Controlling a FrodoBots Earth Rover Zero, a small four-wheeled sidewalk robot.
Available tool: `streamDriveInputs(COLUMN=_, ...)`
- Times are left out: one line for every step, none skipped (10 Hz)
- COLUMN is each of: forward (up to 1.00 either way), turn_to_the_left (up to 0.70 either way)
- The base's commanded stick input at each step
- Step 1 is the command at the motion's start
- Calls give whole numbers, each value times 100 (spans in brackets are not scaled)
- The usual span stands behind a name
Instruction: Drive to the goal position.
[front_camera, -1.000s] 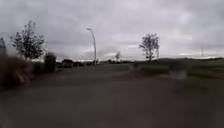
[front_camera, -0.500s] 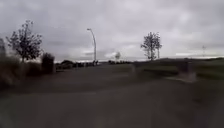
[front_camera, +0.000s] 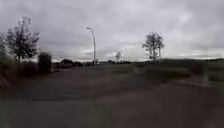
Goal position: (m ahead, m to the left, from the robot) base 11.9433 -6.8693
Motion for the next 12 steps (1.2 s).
streamDriveInputs(forward=100, turn_to_the_left=0)
streamDriveInputs(forward=100, turn_to_the_left=0)
streamDriveInputs(forward=100, turn_to_the_left=0)
streamDriveInputs(forward=100, turn_to_the_left=0)
streamDriveInputs(forward=100, turn_to_the_left=0)
streamDriveInputs(forward=100, turn_to_the_left=0)
streamDriveInputs(forward=100, turn_to_the_left=0)
streamDriveInputs(forward=100, turn_to_the_left=0)
streamDriveInputs(forward=100, turn_to_the_left=0)
streamDriveInputs(forward=100, turn_to_the_left=0)
streamDriveInputs(forward=100, turn_to_the_left=0)
streamDriveInputs(forward=100, turn_to_the_left=8)
